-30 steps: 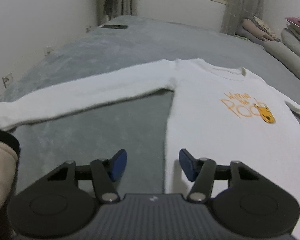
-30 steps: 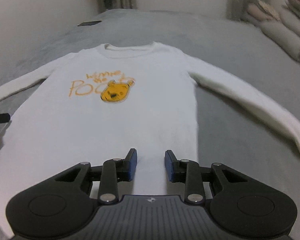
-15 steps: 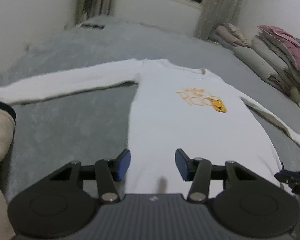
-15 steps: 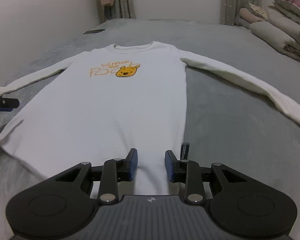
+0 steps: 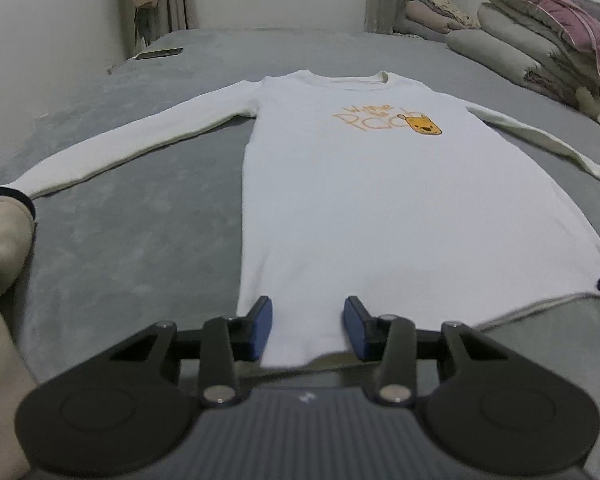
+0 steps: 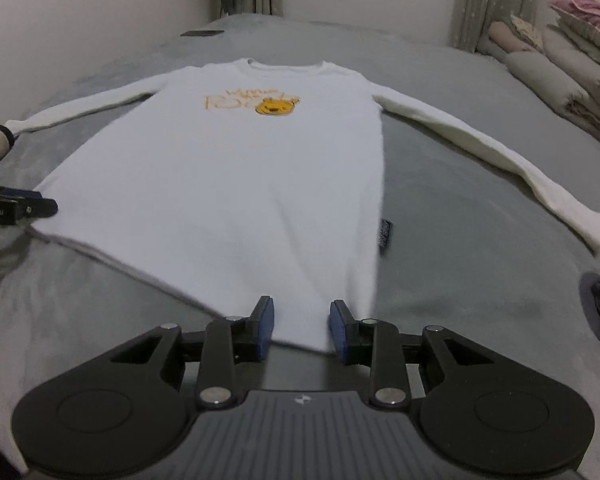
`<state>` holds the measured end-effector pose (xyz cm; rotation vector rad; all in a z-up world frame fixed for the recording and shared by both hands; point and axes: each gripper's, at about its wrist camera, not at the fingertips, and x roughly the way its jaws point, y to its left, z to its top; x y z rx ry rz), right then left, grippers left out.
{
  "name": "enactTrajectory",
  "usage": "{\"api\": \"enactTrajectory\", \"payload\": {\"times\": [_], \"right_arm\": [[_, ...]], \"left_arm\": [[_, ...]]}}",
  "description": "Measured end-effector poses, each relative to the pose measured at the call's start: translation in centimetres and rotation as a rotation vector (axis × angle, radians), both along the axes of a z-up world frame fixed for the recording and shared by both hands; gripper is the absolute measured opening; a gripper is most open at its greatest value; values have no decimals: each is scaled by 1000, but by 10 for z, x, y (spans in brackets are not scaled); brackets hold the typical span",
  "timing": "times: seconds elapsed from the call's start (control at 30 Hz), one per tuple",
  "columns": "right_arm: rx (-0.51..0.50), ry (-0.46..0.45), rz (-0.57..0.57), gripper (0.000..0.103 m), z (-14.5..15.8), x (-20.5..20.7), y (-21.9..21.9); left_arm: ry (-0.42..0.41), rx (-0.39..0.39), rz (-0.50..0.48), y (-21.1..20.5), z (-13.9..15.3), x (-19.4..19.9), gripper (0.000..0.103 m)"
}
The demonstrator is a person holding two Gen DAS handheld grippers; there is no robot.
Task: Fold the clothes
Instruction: 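Move the open right gripper to the sleeve cuff nearest it, then grasp the sleeve cuff with the right gripper and fold it across the shirt body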
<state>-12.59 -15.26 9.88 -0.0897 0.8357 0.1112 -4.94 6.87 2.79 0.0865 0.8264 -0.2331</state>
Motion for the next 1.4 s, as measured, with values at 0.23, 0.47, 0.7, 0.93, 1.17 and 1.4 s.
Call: {"api": "enactTrajectory", "payload": {"times": [0.23, 0.47, 0.7, 0.93, 1.17, 1.4], "right_arm": [[213, -48, -135, 33, 21, 13, -55], [453, -124, -592, 55, 7, 90, -154], [632, -136, -836, 65, -12, 138, -217], [619, -193, -970, 68, -15, 170, -233], [440, -232, -973, 50, -12, 181, -218], [320, -290, -911, 9, -5, 186, -212]], "left_arm": [[-9, -68, 7, -3, 34, 23, 40], [-12, -114, 49, -26, 40, 77, 48], [-7, -48, 110, -22, -1, 99, 51], [-21, -51, 116, -17, -1, 99, 52], [-32, -29, 107, -21, -1, 97, 54], [-37, -24, 105, -21, -1, 97, 54]]}}
